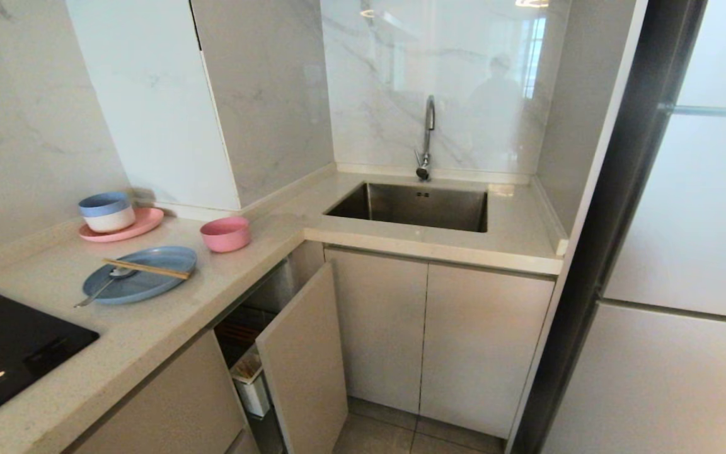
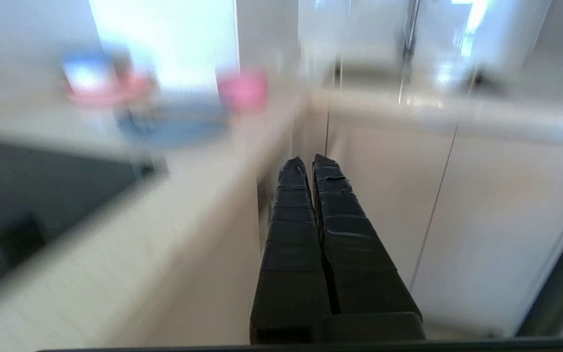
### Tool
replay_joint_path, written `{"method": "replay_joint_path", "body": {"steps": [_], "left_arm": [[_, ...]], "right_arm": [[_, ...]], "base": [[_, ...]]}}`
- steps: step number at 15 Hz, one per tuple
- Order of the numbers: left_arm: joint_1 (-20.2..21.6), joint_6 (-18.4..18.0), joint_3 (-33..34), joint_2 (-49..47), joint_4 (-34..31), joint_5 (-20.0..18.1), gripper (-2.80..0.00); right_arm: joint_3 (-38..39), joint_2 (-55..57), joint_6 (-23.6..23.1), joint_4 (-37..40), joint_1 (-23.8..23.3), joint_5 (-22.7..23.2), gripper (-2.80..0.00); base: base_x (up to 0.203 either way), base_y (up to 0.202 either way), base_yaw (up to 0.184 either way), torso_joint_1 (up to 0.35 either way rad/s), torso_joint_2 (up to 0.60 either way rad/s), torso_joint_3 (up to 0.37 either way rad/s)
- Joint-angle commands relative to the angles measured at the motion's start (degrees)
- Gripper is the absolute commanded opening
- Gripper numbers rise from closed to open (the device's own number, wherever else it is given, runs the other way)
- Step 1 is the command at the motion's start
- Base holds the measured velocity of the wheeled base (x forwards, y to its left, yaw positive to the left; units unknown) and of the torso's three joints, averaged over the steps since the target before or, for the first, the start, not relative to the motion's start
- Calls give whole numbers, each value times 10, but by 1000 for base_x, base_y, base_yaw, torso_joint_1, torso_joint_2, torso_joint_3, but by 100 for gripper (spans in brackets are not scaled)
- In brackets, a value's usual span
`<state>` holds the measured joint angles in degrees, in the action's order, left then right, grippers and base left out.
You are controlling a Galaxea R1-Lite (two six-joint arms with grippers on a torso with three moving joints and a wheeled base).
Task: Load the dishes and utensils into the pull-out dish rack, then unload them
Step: Open the cupboard
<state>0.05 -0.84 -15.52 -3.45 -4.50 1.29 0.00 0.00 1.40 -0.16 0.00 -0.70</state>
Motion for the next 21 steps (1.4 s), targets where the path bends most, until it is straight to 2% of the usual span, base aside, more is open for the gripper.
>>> {"method": "replay_joint_path", "body": {"steps": [1,4,7,9,11,15,19,21], "left_arm": [[0,0,-82,-57,-16,2,-280],[1,0,-211,-199,-48,51,-280],[-16,3,-314,-353,-15,84,-280],[-31,3,-366,-442,4,86,-280],[-64,4,-410,-531,11,78,-280],[-106,5,-449,-704,32,73,-280],[-109,1,-463,-871,101,74,-280],[-101,-1,-481,-934,111,72,-280]], "right_arm": [[0,0,0,0,0,0,-280],[0,1,0,0,0,0,-280],[0,0,0,0,0,0,-280],[0,0,0,0,0,0,-280],[0,1,0,0,0,0,-280],[0,1,0,0,0,0,-280],[0,0,0,0,0,0,-280],[0,1,0,0,0,0,-280]], "base": [[0,0,0,0,0,0],[0,0,0,0,0,0],[0,0,0,0,0,0],[0,0,0,0,0,0],[0,0,0,0,0,0],[0,0,0,0,0,0],[0,0,0,0,0,0],[0,0,0,0,0,0]]}}
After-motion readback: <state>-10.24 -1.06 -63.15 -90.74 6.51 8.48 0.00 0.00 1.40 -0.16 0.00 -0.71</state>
